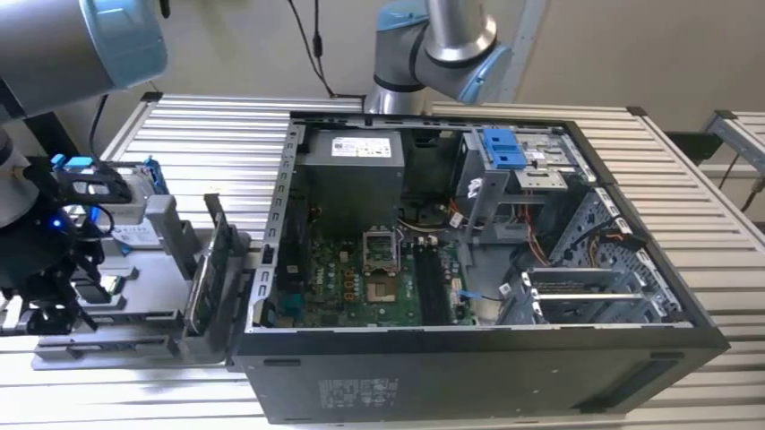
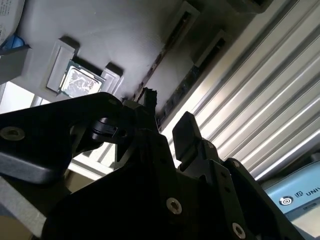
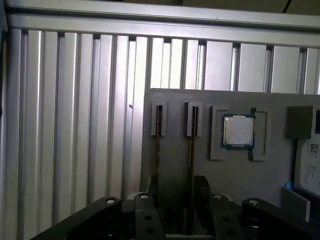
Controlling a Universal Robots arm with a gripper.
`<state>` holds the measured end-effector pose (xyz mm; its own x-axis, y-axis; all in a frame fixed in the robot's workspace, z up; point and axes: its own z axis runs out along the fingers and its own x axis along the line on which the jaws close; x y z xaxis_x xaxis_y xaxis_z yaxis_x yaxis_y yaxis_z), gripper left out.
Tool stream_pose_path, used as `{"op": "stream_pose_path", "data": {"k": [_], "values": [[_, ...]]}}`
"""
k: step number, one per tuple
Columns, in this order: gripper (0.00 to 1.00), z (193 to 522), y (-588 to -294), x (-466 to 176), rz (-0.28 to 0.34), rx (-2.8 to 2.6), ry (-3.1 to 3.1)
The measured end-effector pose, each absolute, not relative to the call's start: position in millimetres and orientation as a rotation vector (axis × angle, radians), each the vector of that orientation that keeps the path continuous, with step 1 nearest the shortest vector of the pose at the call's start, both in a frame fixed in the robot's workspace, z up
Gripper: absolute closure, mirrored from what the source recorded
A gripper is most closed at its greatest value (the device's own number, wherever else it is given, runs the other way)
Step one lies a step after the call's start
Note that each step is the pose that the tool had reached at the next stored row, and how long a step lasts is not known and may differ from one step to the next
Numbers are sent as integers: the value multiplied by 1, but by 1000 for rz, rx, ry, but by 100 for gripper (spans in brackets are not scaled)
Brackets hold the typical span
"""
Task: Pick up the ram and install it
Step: 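Pick up the ram and move it above insertion slot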
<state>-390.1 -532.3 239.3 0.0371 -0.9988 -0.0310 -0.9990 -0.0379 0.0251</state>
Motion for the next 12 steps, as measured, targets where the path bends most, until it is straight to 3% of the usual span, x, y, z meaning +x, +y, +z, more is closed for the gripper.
{"op": "stream_pose_path", "data": {"k": [12], "values": [[58,225,-535,-392,49,-2267,2158]]}}
